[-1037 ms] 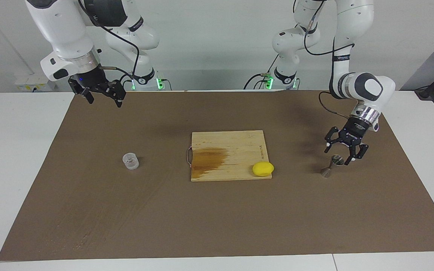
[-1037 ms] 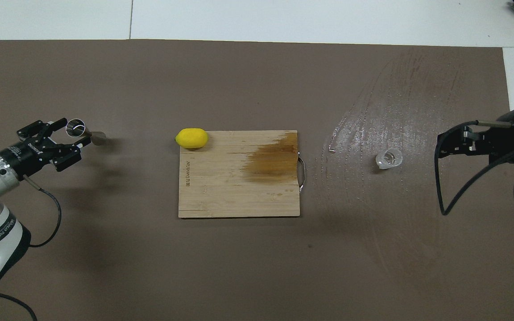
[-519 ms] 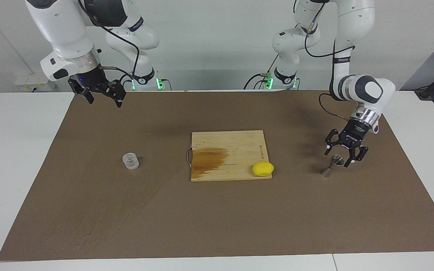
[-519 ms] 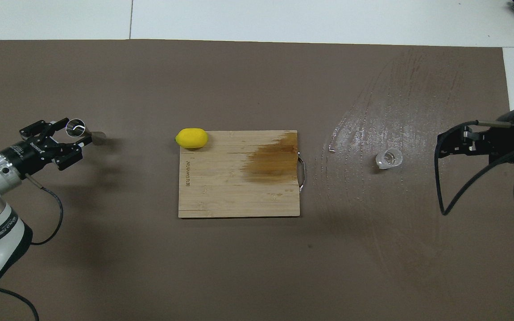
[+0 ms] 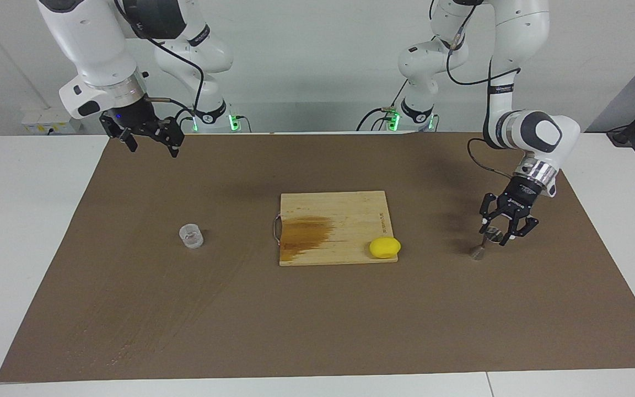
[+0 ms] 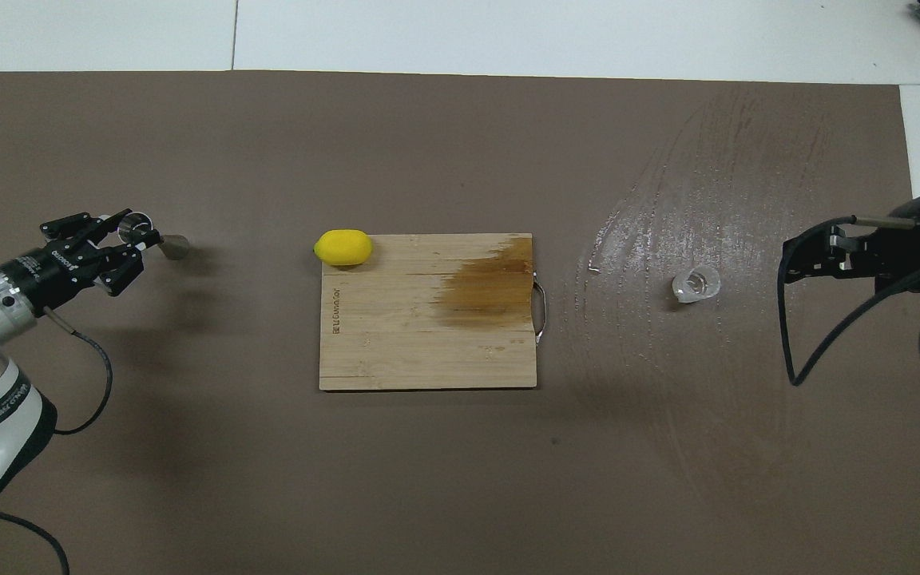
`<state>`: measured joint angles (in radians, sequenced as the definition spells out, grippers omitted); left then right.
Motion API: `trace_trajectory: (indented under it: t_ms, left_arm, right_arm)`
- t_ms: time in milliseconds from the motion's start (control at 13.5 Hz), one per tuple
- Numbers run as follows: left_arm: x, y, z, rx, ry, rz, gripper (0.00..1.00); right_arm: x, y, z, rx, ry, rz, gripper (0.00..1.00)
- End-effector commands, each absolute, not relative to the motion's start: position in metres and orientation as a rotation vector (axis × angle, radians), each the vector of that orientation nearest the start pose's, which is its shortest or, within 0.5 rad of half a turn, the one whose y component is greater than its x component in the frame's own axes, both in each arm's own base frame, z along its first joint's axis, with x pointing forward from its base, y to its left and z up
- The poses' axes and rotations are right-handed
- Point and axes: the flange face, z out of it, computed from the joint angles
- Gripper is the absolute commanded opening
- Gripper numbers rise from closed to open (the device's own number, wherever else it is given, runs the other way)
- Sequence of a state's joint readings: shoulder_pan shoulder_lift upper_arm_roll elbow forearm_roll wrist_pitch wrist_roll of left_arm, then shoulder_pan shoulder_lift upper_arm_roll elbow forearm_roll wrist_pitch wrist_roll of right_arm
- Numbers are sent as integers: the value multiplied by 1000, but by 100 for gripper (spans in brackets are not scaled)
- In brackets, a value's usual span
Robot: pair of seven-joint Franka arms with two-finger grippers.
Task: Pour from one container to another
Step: 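Close the left gripper on the metal cup and lift it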
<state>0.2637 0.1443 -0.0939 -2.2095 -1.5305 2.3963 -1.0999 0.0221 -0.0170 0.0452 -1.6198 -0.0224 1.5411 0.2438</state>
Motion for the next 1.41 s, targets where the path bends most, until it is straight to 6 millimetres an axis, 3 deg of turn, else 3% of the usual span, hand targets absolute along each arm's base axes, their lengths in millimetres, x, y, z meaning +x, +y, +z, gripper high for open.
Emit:
trace_trajectory:
  t_ms: [0,296,519,741,889,1111,1333]
  left_arm:
    - [559,84,325,737,2022,-473,0]
    - [568,76,339,781,1969,-498,0]
    - [578,25,359,802,1908,-653,0]
    - [583,-46,391,869,1865,-727,0]
    - [578,-97,400,920,1816,-782,0]
    - [560,-189,406,933,1741,-898,0]
    - [527,-276,397,1004,1759,-861,0]
  right_arm:
    - [539,30,609,-3171,251,80,100]
    - [539,30,609,-3171,251,80,100]
    - [539,30,609,-3171,251,80,100]
    - [539,31,609,-3171,248,80,100]
    - [539,29,609,-3172,244,95,100]
    - [539,18,609,-3168,278,98,100]
    - [544,5,609,-3158,334,41,99]
